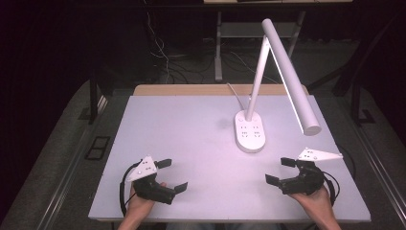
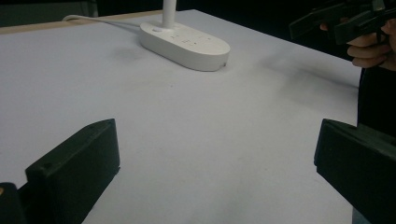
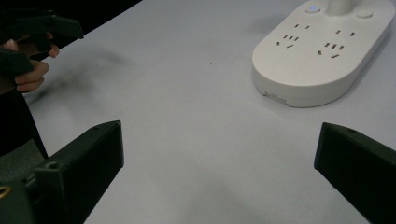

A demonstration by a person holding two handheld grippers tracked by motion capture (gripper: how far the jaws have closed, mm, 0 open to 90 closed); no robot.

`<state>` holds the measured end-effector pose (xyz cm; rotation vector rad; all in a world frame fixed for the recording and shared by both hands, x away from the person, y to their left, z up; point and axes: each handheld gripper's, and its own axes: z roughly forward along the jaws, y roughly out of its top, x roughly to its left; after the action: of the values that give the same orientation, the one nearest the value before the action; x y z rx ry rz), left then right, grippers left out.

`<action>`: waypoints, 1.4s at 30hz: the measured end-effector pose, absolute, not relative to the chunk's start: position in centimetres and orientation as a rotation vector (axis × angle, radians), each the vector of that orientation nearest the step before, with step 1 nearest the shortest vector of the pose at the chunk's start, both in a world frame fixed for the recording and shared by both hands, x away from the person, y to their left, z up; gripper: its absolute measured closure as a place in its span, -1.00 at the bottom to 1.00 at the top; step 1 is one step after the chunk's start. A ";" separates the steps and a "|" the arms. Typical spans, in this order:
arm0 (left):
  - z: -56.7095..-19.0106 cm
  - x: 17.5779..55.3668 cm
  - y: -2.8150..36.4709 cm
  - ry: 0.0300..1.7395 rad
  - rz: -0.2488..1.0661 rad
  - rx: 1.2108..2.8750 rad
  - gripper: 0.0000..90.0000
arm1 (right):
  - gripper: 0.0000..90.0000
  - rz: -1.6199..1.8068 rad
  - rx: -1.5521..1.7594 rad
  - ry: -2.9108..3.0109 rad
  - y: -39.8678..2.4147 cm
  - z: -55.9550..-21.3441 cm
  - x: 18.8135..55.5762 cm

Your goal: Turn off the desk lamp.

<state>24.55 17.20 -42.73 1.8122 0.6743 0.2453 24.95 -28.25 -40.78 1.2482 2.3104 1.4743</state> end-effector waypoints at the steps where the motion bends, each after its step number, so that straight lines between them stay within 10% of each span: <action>1: -42.7 24.5 17.2 0.672 0.247 1.813 -1.00 | -0.97 1.474 1.248 2.311 -28.3 -40.8 24.9; 42: -42.8 24.6 17.3 0.682 0.244 1.816 -1.00 | -0.97 1.422 1.278 2.333 -28.8 -40.0 25.3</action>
<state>24.63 17.26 -42.82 1.8157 0.6816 0.2442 25.33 -28.77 -39.97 1.2784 2.3326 1.4223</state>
